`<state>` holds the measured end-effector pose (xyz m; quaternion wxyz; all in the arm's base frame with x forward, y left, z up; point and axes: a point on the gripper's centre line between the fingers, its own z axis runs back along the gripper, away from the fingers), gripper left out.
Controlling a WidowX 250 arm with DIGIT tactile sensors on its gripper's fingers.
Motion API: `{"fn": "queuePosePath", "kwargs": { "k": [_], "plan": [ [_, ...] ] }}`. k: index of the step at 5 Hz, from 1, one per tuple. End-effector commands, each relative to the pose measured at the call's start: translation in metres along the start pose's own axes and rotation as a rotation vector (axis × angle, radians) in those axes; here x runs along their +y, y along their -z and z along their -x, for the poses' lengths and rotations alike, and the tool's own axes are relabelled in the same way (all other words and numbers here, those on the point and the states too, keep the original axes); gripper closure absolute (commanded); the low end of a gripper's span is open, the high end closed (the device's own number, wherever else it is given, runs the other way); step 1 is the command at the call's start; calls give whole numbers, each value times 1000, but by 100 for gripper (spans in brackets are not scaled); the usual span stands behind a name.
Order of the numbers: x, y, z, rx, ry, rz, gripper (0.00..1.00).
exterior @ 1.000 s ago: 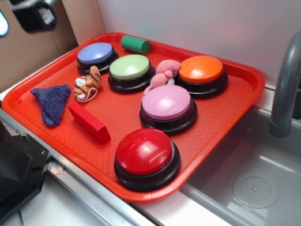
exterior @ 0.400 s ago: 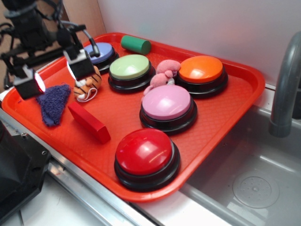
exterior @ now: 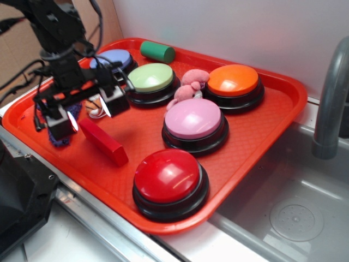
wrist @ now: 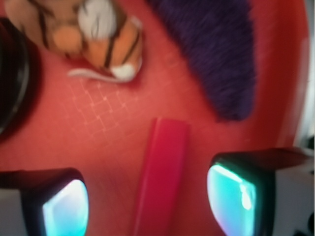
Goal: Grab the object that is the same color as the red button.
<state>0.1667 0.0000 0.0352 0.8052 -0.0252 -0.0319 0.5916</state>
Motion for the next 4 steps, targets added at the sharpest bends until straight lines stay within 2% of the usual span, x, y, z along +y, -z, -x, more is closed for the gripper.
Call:
{"fn": "queuePosePath", "kwargs": {
  "k": [1,2,3,4],
  "plan": [
    [-7,18,0,25,-4,-27,49],
    [-7,13,0,-2,8,-11,100],
    [-12,-11,-3,-42,178,38,100],
    [-18,-42,-5,-58,396,47,100]
  ]
}}
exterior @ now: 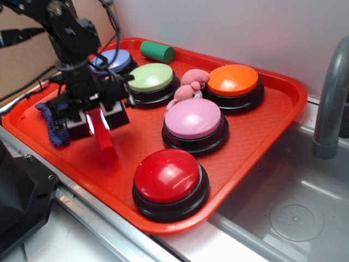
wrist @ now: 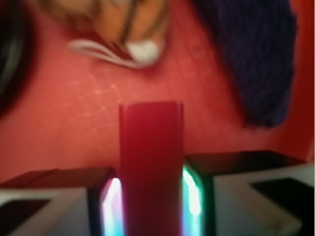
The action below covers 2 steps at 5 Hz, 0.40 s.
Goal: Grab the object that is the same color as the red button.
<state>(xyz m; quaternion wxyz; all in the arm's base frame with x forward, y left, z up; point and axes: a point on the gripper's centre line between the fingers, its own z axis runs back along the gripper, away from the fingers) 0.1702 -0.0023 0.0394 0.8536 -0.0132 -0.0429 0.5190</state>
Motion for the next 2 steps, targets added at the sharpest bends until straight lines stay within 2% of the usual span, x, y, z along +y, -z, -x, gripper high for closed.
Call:
{"fn": "queuePosePath", "kwargs": {
  "k": [1,2],
  "plan": [
    [-15,-66,-14,18,421,61,100],
    [-18,-88,-19,64,630,82,100]
  ]
}}
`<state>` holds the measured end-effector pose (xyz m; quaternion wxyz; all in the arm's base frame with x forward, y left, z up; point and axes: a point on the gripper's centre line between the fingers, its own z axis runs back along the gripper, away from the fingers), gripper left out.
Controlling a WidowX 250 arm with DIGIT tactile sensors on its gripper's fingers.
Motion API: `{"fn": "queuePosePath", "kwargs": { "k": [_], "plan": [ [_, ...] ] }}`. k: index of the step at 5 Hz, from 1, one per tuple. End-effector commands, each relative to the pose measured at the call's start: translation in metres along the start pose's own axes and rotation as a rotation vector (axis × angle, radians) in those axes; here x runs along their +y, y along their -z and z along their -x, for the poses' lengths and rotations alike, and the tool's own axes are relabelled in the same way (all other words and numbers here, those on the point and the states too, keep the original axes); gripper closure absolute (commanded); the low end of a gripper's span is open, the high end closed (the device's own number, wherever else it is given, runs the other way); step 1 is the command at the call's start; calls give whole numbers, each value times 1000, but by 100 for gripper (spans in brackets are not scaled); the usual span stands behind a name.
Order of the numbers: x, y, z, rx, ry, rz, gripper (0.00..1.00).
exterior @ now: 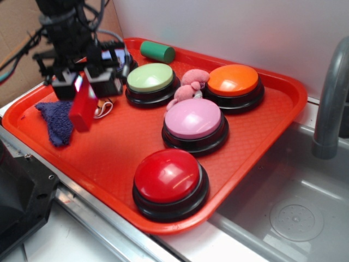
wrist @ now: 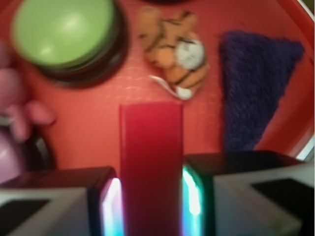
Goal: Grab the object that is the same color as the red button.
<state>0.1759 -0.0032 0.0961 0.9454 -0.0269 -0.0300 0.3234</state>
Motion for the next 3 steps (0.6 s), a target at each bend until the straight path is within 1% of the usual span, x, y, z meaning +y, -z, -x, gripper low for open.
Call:
{"fn": "queuePosePath", "kwargs": {
  "k": [1,2,3],
  "plan": [
    [-1,-50,-13,36,378,82,100],
    [2,-56,-8,-16,384,93,100],
    [7,-55,-12,-57,319,47,100]
  ]
}}
